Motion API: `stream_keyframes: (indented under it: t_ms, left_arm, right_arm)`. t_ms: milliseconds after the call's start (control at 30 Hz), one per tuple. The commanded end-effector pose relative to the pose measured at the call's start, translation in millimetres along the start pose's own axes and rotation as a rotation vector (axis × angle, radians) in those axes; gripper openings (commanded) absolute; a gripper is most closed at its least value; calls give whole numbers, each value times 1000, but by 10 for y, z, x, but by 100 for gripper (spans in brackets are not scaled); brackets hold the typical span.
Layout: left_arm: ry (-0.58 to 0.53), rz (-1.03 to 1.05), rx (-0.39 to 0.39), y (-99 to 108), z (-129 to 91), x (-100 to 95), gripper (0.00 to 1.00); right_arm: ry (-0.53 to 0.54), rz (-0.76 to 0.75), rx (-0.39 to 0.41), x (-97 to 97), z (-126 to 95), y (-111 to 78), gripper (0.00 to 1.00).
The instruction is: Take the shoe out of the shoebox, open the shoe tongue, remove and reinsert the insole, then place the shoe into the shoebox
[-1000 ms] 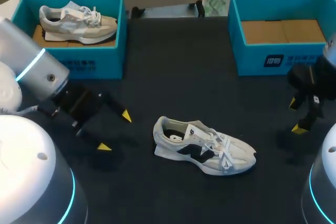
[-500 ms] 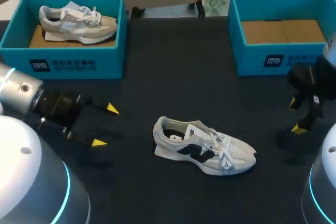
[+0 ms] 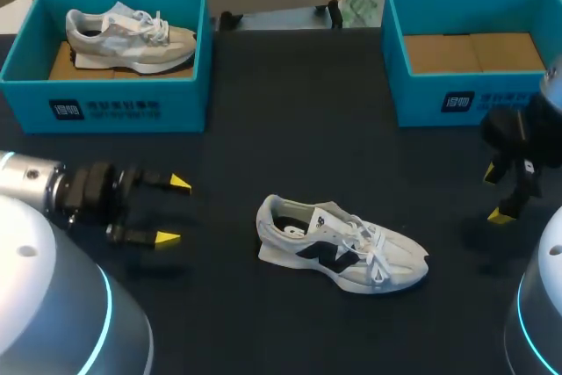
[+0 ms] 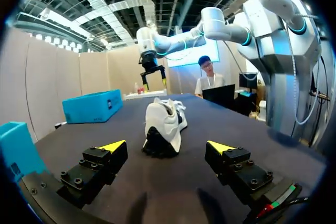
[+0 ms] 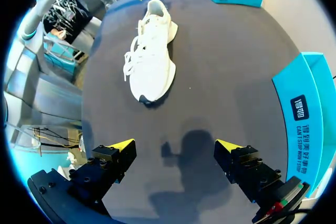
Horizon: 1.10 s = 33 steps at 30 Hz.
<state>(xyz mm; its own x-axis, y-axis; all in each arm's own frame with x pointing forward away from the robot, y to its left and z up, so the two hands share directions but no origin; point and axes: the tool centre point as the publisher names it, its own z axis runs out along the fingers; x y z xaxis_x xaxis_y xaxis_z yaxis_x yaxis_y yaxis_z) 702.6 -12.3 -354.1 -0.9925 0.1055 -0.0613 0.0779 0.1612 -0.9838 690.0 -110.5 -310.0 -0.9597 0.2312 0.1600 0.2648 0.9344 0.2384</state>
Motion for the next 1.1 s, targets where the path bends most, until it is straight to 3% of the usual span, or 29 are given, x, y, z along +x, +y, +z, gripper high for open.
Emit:
stream_keyframes:
  t_ms: [33, 1100]
  left_arm:
    - [1, -2, 56, 115, 23, -33, 100]
    - [-53, -123, 17, 320, 269, 12, 100]
  right_arm:
    - [-1, 0, 0, 7, 3, -3, 100]
    - [-1, 0, 0, 7, 3, -3, 100]
